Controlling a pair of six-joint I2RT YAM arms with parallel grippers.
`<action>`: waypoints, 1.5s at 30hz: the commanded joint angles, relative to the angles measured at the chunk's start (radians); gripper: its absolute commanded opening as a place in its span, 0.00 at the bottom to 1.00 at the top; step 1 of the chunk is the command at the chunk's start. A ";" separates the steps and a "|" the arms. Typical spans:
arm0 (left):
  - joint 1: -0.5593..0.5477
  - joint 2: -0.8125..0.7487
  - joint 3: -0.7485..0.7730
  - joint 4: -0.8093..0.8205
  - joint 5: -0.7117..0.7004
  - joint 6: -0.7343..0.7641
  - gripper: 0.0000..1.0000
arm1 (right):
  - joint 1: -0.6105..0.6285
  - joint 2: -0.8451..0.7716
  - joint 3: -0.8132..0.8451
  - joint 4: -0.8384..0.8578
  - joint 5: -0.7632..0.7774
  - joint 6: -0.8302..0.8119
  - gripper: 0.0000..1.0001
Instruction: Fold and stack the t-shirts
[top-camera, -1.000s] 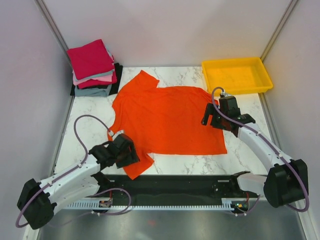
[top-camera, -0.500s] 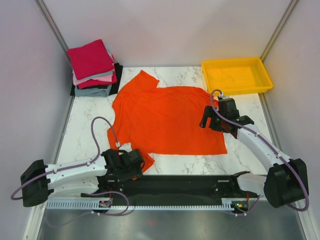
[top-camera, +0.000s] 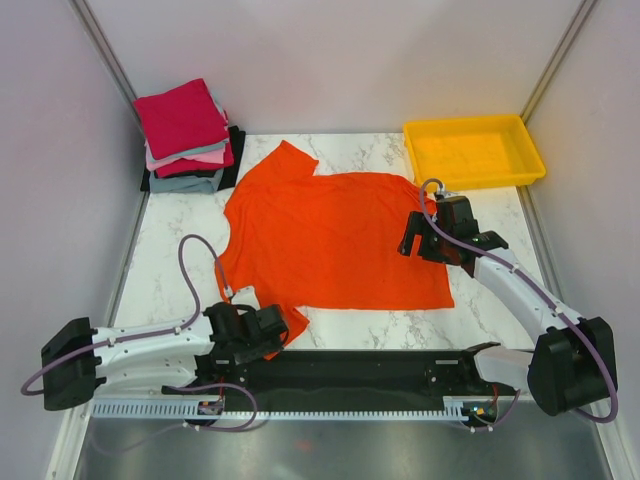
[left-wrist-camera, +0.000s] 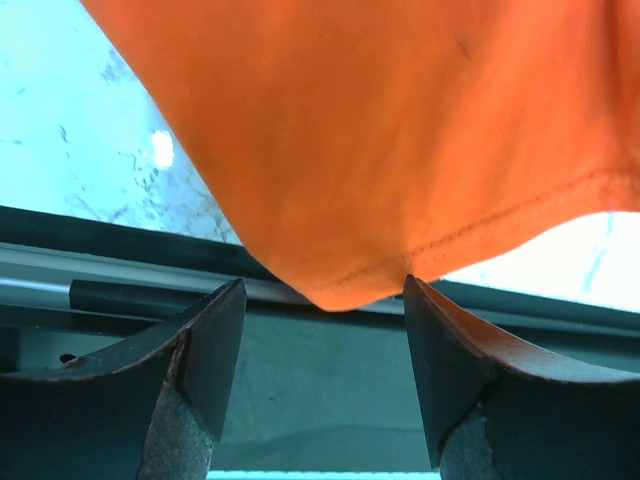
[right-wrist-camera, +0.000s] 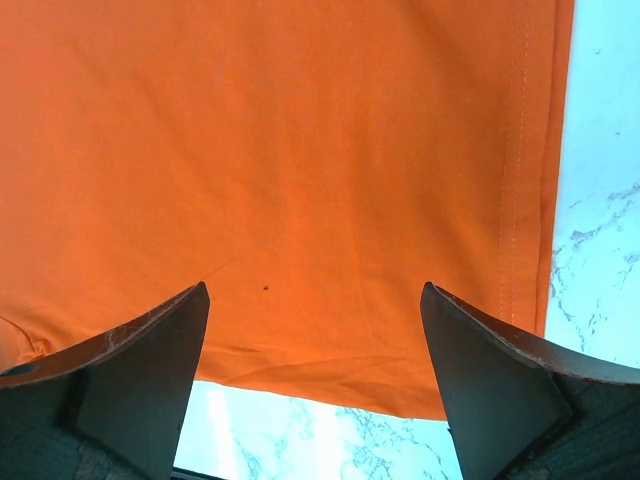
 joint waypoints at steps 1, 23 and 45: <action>-0.006 0.023 0.003 0.025 -0.078 -0.079 0.71 | 0.001 -0.019 -0.008 0.032 0.007 0.010 0.95; -0.003 -0.057 0.037 0.085 -0.210 0.007 0.02 | 0.001 -0.204 -0.173 -0.014 0.180 0.190 0.95; 0.113 -0.219 -0.014 0.175 -0.121 0.272 0.02 | -0.165 -0.377 -0.425 -0.108 0.220 0.401 0.71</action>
